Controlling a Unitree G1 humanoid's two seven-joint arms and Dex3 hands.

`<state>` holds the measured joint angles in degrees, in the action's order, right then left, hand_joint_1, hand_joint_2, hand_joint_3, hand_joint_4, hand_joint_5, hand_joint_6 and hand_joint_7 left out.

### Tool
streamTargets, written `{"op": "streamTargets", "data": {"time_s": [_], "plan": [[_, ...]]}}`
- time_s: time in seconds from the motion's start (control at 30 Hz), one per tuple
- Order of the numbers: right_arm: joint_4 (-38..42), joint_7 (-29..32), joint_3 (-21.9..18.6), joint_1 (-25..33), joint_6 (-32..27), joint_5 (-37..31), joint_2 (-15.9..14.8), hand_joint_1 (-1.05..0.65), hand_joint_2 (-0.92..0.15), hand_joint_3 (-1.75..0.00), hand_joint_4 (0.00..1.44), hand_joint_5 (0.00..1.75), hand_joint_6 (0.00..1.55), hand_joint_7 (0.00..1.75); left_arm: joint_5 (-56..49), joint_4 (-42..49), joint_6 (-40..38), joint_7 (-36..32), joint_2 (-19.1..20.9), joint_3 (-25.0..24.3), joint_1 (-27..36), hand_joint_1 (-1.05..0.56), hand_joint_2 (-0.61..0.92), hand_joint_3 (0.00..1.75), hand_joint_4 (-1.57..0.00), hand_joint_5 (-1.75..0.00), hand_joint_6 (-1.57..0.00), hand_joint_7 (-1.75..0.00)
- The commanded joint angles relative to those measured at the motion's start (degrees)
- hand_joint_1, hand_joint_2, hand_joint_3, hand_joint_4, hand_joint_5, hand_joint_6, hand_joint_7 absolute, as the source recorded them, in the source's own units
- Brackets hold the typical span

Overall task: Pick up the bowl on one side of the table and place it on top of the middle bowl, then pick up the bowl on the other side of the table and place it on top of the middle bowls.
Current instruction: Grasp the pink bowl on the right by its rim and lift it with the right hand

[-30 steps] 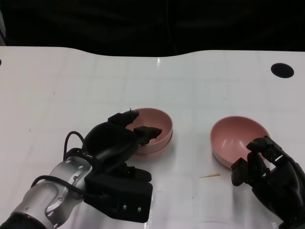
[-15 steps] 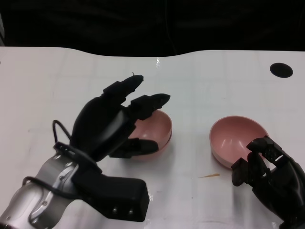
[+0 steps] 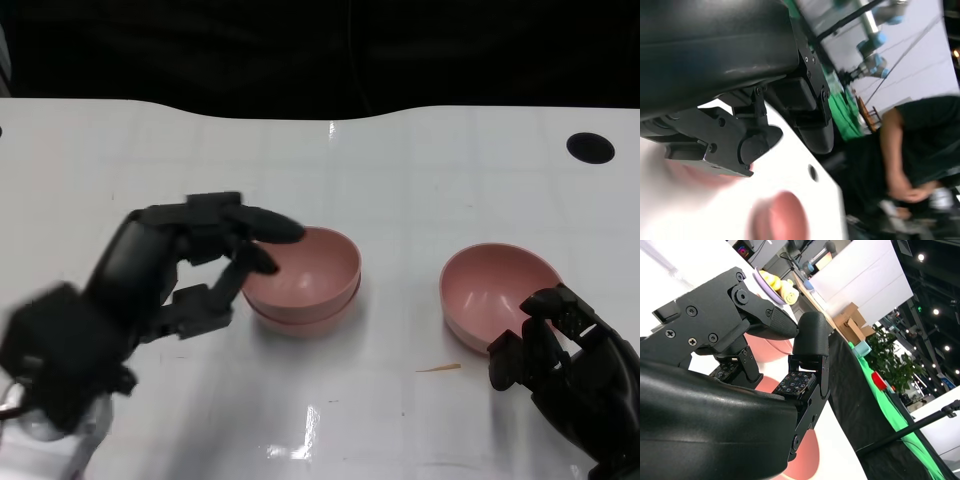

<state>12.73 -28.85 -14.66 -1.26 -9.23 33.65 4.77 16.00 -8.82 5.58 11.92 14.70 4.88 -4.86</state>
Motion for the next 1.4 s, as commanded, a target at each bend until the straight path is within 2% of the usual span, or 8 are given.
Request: {"op": "streamTargets", "data": {"time_s": [0.03, 0.3, 0.57, 0.63, 0.77, 0.9, 1.07, 1.4], "plan": [[0.38, -0.88, -0.6, -0.19, 1.39, 0.09, -1.29, -0.04, -0.57, -1.12, 0.91, 1.66, 0.87, 1.32, 12.99, -4.29, -6.52, 6.04, 1.25, -6.54, 4.59, 0.2, 0.51, 1.5, -0.67, -1.74, -0.72, -1.53], [-0.08, -1.88, -0.06, 0.3, 3.94, -0.83, -1.14, -0.04, -0.56, -1.11, 0.91, 1.64, 0.88, 1.29, 19.05, -10.61, -16.93, 8.75, 3.5, -12.3, 12.95, 0.27, 0.6, 1.65, -1.03, -1.75, -0.92, -1.74], [2.43, -1.27, 1.5, 0.46, 21.95, -8.55, 0.7, -0.05, -0.54, -1.07, 0.91, 1.65, 0.87, 1.28, 18.15, -8.29, -18.45, 13.67, 3.43, -13.06, 16.1, 0.26, 0.69, 1.58, -1.09, -1.75, -0.93, -1.75], [4.27, 0.28, 1.87, -0.02, 31.69, -13.45, 0.96, -0.12, -0.53, -1.01, 0.94, 1.53, 0.89, 1.2, 17.75, -7.35, -19.38, 13.97, 3.47, -12.94, 16.49, 0.25, 0.75, 1.47, -1.06, -1.75, -0.9, -1.75], [6.84, 8.68, 2.85, -0.6, 48.17, -30.38, -2.57, -0.41, -0.86, -0.48, 1.01, 0.91, 1.1, 0.32, 17.6, -5.1, -20.46, 14.34, 2.93, -13.04, 16.18, 0.26, 0.82, 1.39, -1.06, -1.75, -0.89, -1.75], [3.13, 21.17, 3.5, -1.18, 57.13, -55.75, -10.83, -0.57, -0.92, -0.35, 0.84, 0.25, 0.91, 0.03, 17.53, -3.57, -21.23, 14.16, 2.39, -13.35, 15.59, 0.29, 0.86, 1.37, -1.05, -1.75, -0.9, -1.75], [-8.29, 28.8, 7.03, -0.43, 46.37, -80.46, -17.99, -0.81, -0.92, -0.36, 0.48, 0.01, 0.51, 0.0, 17.5, -2.62, -21.43, 14.45, 2.25, -13.6, 14.94, 0.31, 0.89, 1.38, -1.06, -1.75, -0.91, -1.75], [-5.19, 31.04, 19.46, -5.75, 29.46, -92.47, -24.03, -0.92, -0.92, -0.28, 0.38, 0.01, 0.38, 0.01, 16.21, -4.14, -23.66, 12.65, 2.05, -14.0, 14.66, 0.32, 0.92, 1.36, -1.02, -1.75, -0.87, -1.75]]}}
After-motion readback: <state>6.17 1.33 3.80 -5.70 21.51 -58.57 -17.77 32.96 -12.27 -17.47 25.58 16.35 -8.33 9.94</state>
